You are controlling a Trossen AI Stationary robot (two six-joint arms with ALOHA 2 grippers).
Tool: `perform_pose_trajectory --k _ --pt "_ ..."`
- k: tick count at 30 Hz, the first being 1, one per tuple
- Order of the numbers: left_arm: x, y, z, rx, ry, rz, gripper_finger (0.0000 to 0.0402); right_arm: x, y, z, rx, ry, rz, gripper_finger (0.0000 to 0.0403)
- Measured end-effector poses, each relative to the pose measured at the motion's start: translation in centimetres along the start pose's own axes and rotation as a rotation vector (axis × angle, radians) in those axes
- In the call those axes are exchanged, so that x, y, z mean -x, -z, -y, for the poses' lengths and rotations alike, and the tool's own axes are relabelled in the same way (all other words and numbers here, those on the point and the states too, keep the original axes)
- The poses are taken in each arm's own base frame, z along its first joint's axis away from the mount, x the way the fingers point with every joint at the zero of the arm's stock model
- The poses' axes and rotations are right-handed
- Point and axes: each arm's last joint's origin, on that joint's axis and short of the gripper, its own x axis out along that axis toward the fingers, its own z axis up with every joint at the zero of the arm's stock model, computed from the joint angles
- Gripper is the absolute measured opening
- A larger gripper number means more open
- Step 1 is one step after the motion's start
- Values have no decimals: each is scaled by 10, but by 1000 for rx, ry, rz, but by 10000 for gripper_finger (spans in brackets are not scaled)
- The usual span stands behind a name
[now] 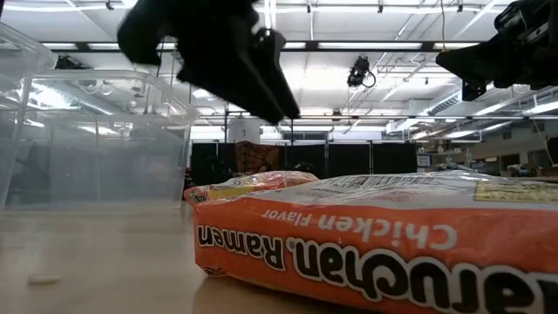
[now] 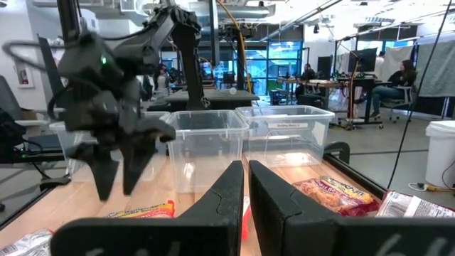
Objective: Sort Maruchan noodles
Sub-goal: Put the orange noodle pack into the middle transparent bin
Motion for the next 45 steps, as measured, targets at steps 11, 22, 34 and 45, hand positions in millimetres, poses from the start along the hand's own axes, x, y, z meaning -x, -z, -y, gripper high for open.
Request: perform_pose_trajectory --k 11,22,34,45 --pt "-17 9 28 -254 23 -59 218 0 0 0 0 0 0 30" --pt "-20 13 54 -509 159 -22 218 0 0 0 0 0 1 30" --pt "-15 20 61 -820 74 -122 218 0 0 0 0 0 2 30" --pt "-5 20 82 -1051 47 -134 218 0 0 0 0 0 3 30"
